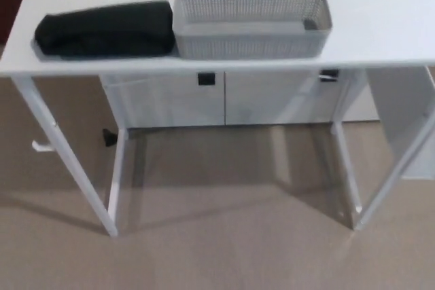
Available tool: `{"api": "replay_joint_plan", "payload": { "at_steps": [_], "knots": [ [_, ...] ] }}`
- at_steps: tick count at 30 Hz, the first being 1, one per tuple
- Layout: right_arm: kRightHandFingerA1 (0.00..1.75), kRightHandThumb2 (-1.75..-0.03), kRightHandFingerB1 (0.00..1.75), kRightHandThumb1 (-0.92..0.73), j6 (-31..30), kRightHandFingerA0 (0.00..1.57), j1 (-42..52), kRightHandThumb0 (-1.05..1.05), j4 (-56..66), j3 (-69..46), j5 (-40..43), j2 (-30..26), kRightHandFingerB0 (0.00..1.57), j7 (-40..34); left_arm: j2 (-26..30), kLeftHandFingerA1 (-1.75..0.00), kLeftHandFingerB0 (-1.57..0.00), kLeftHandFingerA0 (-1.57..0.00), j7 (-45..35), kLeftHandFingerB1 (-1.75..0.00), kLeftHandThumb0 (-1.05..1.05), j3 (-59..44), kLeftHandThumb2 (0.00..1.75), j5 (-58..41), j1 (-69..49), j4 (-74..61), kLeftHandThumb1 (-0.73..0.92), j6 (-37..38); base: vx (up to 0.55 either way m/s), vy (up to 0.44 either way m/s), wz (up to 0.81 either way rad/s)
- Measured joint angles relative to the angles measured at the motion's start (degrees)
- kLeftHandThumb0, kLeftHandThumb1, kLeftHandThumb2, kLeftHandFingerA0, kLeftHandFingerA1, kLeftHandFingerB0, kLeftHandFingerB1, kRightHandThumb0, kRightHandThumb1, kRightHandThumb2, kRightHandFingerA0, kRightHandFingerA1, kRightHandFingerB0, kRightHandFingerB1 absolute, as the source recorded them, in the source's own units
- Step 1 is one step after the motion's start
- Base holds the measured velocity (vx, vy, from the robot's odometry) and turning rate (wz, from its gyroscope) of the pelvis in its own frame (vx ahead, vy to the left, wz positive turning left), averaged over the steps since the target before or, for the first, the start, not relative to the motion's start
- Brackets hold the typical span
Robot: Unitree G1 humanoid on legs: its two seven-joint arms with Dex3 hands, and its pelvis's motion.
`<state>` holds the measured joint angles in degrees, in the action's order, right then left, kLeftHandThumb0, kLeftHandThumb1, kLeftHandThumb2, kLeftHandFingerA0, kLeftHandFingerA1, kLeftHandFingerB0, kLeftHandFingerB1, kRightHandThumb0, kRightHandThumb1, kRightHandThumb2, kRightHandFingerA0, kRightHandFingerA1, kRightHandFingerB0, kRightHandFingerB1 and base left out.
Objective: The robot walk towards a table in front and pick up a black pencil case on the left hand side and put the pencil case into a small container on the right hand side
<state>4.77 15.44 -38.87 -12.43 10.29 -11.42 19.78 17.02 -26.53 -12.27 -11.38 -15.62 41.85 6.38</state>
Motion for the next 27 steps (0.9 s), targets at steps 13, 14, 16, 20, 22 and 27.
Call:
{"api": "replay_joint_plan", "payload": {
  "at_steps": [13,14,16,20,22,27],
  "knots": [
    [0.54,-0.54,0.45,-0.50,0.56,0.61,0.98,-0.24,-0.29,0.64,-0.91,0.22,0.44,-0.50,0.77,-0.41,-0.32,-0.46,-0.08,-0.32,-0.18,0.30,0.54,0.16,-0.43,0.22,0.50,0.04,0.34,0.167,-0.17],
    [0.53,-0.54,0.44,-0.50,0.68,0.61,1.15,-0.23,-0.36,0.65,-0.92,0.22,0.43,-0.50,0.78,-0.41,-0.32,-0.45,-0.08,-0.32,-0.16,0.40,0.54,0.22,-0.60,0.26,0.50,0.04,0.16,0.115,0.05],
    [0.53,-0.54,0.44,-0.49,0.89,0.63,1.50,-0.25,-0.43,0.65,-0.95,0.22,0.44,-0.48,0.78,-0.41,-0.33,-0.45,-0.10,-0.33,-0.17,0.51,0.54,0.26,-0.93,0.32,0.48,0.03,0.16,0.086,0.08],
    [0.57,-0.64,0.49,-0.44,1.26,0.57,2.24,-0.31,-1.17,0.59,-0.94,0.21,0.40,-0.40,0.81,-0.41,-0.33,-0.43,-0.07,-0.33,-0.18,0.74,0.55,0.50,-1.97,0.32,0.51,0.03,0.14,0.001,0.06],
    [0.54,-0.54,0.44,-0.50,1.62,0.62,2.60,-0.24,-1.67,0.59,-0.95,0.21,0.42,-0.22,0.85,-0.41,-0.34,-0.43,-0.02,-0.33,-0.16,1.05,0.55,0.95,-2.41,0.34,0.51,0.03,0.09,-0.084,0.06],
    [0.54,-0.54,0.43,-0.47,2.82,0.68,3.20,-0.31,-1.70,0.77,-1.21,-0.19,0.42,-0.17,0.83,-0.44,-0.37,-0.45,0.20,-0.38,-0.23,2.13,0.59,1.92,-3.03,-0.09,0.45,0.05,0.15,-0.172,-0.09]
  ]
}}
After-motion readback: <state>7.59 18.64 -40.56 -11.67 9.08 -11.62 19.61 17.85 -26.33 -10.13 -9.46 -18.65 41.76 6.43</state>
